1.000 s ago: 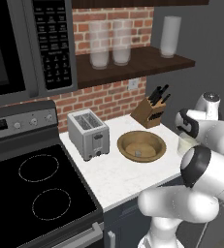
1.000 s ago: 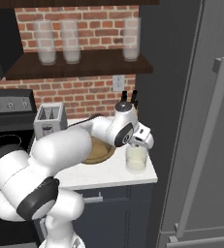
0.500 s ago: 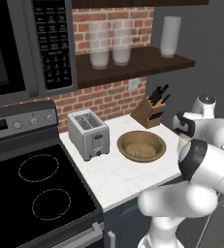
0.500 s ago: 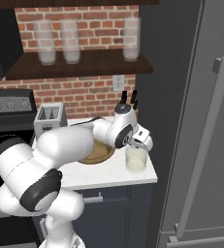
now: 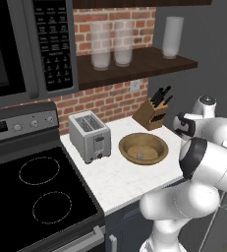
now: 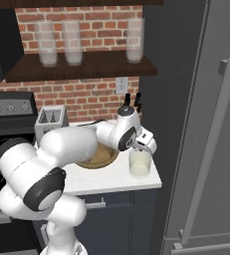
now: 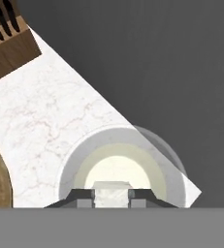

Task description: Grab a lemon wedge from the fridge and one ice cube from the ice bowl, and put them in the glass of lemonade.

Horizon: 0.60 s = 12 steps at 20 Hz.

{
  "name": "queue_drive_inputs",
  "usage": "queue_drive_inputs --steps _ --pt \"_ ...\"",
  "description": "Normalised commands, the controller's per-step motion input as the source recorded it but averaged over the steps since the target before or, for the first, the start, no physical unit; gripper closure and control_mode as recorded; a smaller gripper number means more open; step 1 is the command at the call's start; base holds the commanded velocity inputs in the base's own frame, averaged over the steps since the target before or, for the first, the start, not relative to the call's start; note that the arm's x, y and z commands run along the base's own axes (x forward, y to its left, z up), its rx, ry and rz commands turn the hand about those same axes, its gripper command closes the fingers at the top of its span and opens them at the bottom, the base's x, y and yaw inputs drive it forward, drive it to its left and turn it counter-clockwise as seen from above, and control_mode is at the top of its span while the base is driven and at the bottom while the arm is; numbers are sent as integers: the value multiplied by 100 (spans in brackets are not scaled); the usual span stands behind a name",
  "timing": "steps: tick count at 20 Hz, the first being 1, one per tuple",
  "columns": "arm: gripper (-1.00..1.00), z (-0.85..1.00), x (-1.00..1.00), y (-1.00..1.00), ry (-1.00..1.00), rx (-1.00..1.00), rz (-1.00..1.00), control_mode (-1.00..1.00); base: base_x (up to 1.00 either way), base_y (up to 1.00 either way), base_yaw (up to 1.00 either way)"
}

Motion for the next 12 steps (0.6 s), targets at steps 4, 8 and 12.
queue_drive_inputs --steps 4,8,12 --pt "100 -9 -4 -9 -2 0 -1 -100 0 0 0" --pt "100 -6 0 0 0 0 -1 -100 0 0 0" --pt "-100 0 0 0 0 0 0 -100 0 0 0"
